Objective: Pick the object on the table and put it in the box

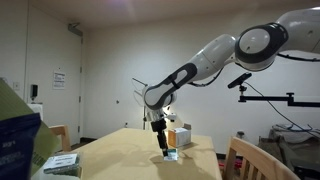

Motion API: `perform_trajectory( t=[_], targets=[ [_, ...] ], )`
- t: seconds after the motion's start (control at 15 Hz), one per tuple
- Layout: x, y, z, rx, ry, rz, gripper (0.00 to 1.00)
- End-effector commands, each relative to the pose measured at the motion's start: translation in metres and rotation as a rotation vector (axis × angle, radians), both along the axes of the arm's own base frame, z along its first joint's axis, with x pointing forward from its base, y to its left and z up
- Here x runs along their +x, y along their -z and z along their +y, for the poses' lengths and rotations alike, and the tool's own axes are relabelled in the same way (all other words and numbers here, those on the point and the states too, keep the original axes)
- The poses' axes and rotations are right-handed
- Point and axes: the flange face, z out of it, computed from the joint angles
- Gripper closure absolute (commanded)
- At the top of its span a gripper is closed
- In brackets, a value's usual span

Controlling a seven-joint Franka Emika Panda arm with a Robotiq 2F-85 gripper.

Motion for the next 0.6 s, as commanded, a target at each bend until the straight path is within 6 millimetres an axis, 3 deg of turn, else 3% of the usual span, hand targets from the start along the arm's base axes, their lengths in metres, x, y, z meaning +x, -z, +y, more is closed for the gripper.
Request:
perform_trajectory(
  t=[0.0, 0.53],
  targets=[
    [0.006, 0.006, -0.006, 0.022, 0.059, -0.035, 0.0],
    [0.002, -0.017, -0.034, -0.002, 0.126, -0.115, 0.0]
  ],
)
